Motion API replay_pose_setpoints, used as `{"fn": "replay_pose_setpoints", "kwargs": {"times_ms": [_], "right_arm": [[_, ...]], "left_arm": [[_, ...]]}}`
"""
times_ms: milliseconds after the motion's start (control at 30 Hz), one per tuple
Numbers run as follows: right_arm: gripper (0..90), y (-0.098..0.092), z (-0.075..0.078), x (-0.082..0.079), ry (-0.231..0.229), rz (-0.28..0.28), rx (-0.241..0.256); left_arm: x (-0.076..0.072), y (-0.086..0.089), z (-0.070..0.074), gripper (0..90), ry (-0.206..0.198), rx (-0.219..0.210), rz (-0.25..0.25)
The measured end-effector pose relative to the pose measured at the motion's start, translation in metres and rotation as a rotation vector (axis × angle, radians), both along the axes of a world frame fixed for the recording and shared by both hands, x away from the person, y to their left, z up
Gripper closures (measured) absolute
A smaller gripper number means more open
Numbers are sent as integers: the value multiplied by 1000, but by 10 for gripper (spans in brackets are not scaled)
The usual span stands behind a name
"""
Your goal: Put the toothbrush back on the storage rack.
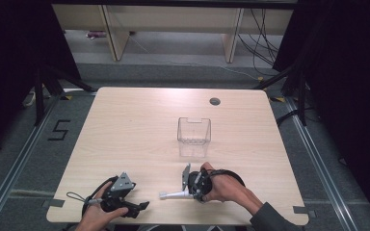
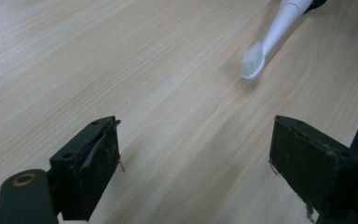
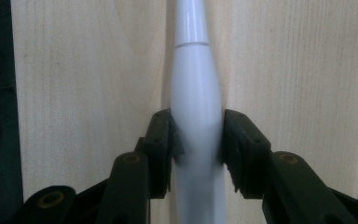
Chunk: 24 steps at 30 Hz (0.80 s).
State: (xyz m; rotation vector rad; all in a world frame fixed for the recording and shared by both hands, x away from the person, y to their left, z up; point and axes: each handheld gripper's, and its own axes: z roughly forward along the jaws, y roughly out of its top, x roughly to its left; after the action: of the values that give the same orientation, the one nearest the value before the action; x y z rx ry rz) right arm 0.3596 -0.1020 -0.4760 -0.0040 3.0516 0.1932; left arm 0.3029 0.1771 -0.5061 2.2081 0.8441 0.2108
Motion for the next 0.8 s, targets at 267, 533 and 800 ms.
{"fn": "replay_pose_setpoints", "kwargs": {"times_ms": [267, 533, 800], "right_arm": [[654, 1, -1, 1, 21, -32, 5], [657, 8, 2, 1, 34, -24, -73], [659, 12, 2, 1, 48, -30, -107]], "left_arm": [[0, 0, 0, 152, -1, 1, -1], [0, 0, 0, 151, -2, 0, -1], [0, 0, 0, 152, -4, 1, -2]]}}
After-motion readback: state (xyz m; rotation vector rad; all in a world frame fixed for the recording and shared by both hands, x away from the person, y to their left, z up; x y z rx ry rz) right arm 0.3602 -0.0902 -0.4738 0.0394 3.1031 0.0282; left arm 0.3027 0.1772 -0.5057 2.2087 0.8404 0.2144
